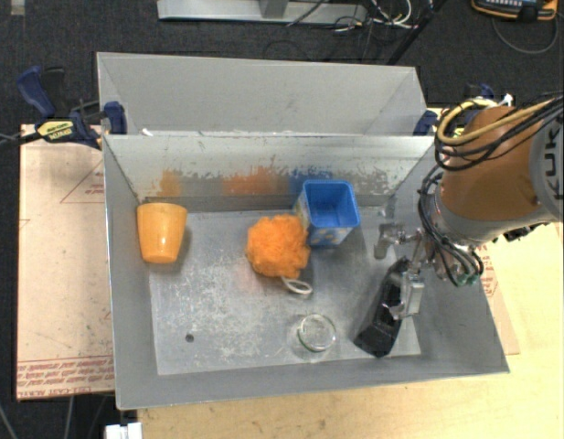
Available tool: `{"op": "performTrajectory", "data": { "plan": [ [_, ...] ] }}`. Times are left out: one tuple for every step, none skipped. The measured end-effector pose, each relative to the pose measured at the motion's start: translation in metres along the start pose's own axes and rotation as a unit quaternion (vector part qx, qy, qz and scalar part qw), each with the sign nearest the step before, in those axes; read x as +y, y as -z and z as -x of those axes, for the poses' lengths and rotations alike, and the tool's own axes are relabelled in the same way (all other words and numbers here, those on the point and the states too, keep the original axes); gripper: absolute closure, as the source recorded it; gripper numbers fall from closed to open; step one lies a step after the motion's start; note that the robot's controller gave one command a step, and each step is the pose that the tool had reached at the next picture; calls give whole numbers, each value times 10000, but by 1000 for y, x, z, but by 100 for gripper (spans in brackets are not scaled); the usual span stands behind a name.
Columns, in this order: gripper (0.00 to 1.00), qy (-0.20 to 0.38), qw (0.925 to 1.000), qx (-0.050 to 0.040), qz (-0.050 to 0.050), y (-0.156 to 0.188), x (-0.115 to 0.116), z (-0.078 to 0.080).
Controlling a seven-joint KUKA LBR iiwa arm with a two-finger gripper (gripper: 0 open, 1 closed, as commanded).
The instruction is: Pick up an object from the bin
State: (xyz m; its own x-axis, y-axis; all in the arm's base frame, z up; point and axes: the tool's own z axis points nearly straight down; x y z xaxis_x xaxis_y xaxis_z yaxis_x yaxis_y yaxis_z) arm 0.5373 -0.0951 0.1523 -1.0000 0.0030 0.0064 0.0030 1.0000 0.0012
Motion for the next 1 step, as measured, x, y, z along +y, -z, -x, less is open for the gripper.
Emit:
{"op": "performTrajectory", "data": {
  "plan": [
    [0, 13, 10000, -37, -5, 4, 0, 2]
  ]
}}
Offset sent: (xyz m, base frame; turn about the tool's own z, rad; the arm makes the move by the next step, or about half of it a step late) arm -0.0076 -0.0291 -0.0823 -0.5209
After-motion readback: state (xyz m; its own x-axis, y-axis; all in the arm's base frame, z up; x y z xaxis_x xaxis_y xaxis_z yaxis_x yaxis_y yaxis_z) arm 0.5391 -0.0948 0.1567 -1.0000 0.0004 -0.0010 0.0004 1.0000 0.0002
